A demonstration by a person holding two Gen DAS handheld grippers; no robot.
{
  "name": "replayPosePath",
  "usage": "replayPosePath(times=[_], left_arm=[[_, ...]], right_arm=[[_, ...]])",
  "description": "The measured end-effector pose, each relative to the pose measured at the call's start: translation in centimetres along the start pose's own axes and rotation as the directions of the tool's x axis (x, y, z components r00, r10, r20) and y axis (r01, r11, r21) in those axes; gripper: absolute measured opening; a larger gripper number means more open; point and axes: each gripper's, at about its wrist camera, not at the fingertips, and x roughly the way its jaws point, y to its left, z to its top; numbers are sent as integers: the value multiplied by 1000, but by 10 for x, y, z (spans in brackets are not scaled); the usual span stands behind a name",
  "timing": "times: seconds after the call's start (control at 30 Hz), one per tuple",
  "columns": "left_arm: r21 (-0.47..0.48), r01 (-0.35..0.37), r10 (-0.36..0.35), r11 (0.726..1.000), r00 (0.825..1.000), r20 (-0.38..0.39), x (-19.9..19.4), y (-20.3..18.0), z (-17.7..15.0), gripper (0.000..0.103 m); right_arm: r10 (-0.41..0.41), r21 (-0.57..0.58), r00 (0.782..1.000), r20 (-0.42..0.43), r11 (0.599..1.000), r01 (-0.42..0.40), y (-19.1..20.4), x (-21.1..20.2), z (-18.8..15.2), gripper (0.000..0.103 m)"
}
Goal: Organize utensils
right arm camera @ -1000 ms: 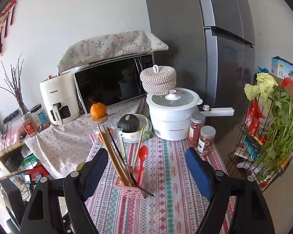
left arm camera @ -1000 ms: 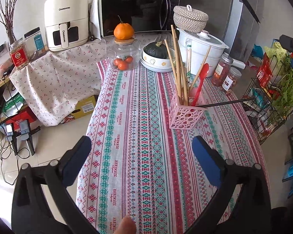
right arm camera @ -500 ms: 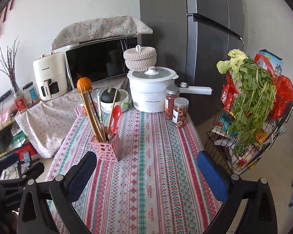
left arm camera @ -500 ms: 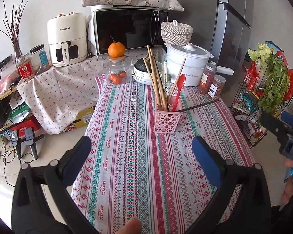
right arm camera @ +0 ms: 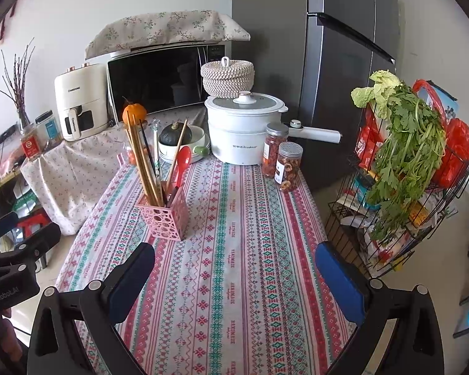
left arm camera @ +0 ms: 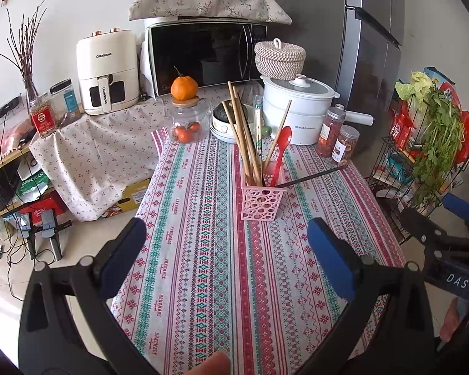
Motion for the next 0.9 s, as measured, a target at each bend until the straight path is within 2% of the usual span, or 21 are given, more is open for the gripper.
replayPosePath(times=[0.9], left_arm=[[11, 2, -2, 1000, 1000, 6, -4, -3, -2, 102]], right_arm=[[-5, -5, 1000, -24, 1000, 5, 1, 7, -3, 103]])
